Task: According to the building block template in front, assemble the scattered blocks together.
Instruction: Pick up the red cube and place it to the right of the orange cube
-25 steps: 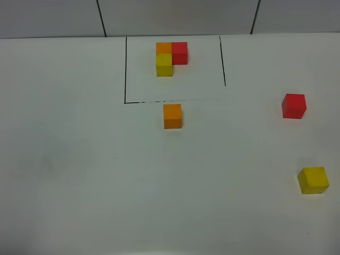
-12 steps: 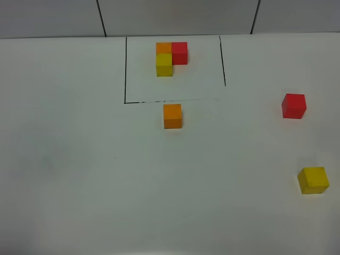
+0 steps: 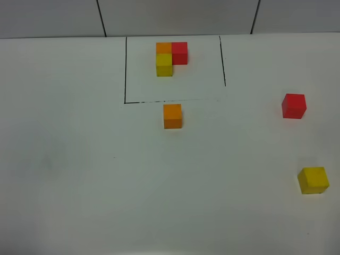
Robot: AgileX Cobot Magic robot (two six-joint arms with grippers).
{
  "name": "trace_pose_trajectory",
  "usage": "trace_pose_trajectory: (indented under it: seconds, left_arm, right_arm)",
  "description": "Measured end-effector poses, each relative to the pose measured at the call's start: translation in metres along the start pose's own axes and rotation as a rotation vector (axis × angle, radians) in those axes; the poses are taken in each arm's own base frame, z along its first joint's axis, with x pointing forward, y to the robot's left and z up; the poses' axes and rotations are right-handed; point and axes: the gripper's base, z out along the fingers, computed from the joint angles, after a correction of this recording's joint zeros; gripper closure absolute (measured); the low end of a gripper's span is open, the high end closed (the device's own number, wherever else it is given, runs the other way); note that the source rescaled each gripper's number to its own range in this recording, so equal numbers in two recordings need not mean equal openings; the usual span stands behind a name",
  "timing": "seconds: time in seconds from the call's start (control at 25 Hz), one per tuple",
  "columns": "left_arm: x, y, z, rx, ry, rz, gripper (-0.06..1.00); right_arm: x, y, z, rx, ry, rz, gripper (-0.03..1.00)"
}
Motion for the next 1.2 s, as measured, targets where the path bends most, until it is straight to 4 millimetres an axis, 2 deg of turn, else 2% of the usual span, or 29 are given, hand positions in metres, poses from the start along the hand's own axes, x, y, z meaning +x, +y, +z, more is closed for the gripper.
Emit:
trace_pose_trajectory:
  seconds: [1.0,1.2]
  left_arm:
    - [0.0000,0.0000,0.0000,0.000,0.000,-0.005,0.25]
    - [0.0000,0.0000,0.0000,0.000,0.000,-0.005,0.25]
  right_arm:
    - [0.0000,0.0000,0.0000,0.000,0.000,0.001,0.16]
    - [-0.0005,0.0000,0.0003,0.000,-0.001,0.046,0.16]
